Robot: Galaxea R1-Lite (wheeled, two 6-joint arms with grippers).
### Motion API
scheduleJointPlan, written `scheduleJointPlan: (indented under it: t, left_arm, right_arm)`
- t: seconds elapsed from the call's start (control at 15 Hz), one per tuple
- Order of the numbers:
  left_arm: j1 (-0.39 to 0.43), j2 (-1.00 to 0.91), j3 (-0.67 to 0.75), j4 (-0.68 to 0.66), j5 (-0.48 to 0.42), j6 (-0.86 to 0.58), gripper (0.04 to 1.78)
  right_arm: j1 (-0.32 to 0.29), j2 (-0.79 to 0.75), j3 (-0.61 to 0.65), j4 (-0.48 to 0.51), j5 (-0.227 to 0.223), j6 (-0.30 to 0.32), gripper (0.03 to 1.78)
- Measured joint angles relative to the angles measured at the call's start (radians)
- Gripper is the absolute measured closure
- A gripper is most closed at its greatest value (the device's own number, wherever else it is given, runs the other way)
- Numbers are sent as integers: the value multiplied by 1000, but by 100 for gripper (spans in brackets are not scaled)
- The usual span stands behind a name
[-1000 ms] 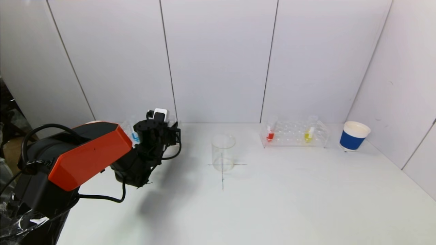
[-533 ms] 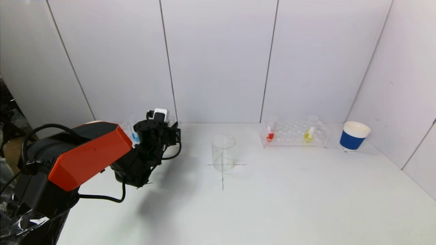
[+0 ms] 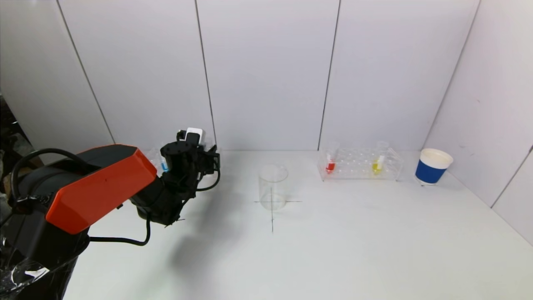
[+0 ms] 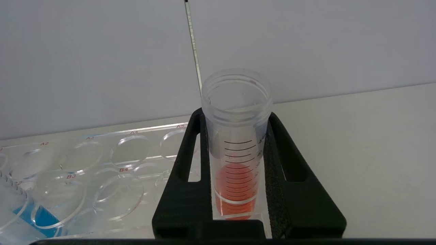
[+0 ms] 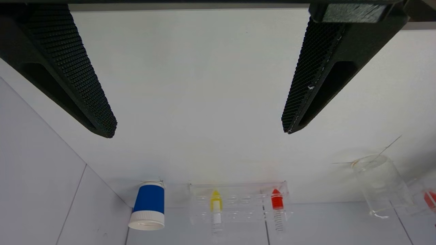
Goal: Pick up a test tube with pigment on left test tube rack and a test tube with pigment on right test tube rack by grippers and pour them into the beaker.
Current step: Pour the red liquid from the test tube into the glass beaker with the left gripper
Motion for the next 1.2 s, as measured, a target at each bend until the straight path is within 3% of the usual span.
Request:
scheduleJointPlan:
  t: [0.8, 1.2]
  left_arm:
    - [-1, -200, -156, 332, -3, 1, 137]
    - [-51, -281, -331, 598, -11, 1, 137]
  right_arm:
    - [0, 0, 0, 0, 0, 0, 5]
    - [0, 0, 0, 0, 0, 0, 5]
